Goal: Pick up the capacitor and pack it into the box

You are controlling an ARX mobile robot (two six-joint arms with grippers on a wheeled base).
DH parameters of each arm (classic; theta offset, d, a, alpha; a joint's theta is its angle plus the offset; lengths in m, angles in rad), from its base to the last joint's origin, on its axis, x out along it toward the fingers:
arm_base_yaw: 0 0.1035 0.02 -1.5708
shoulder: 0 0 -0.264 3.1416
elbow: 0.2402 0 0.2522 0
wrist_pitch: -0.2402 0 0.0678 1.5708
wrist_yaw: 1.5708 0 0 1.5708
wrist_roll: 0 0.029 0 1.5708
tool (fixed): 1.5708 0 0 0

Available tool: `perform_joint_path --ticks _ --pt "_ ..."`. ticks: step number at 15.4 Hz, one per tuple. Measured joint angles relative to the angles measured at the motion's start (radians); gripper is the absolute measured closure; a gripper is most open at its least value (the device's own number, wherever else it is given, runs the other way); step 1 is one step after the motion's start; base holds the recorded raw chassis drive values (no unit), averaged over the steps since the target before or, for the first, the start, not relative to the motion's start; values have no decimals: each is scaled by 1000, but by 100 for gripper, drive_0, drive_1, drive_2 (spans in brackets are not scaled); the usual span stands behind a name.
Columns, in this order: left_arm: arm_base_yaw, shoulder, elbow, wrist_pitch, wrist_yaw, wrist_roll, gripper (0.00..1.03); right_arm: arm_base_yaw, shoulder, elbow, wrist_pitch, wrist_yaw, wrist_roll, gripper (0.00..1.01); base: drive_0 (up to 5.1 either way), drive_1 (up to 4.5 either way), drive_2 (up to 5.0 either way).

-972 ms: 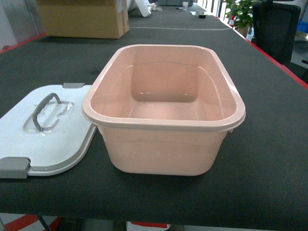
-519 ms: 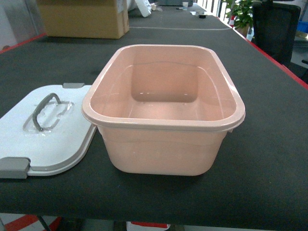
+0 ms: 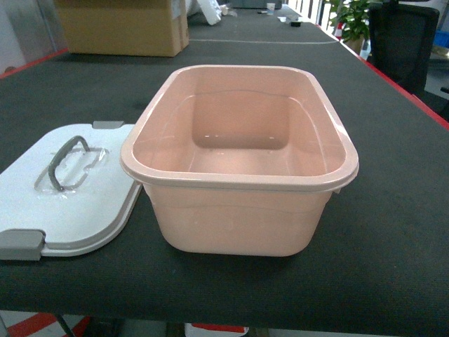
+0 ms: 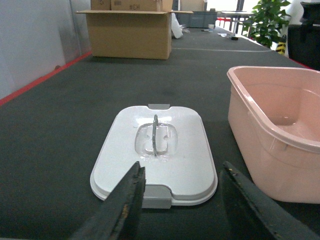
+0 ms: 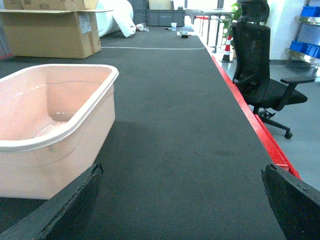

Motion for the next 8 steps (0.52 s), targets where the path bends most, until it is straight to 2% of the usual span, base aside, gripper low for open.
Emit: perform_joint_path --ticks 1,2,4,5,8 --pt "0 0 0 0 1 0 49 0 0 0 0 0 0 3 0 0 0" --pt "0 0 0 0 0 0 33 0 0 0 0 0 0 3 0 0 0" --pt "0 0 0 0 0 0 10 0 0 0 0 0 0 3 0 0 0" --pt "0 0 0 0 0 0 4 0 0 0 0 0 0 3 0 0 0" --pt "0 0 0 0 0 0 5 0 0 0 0 0 0 3 0 0 0"
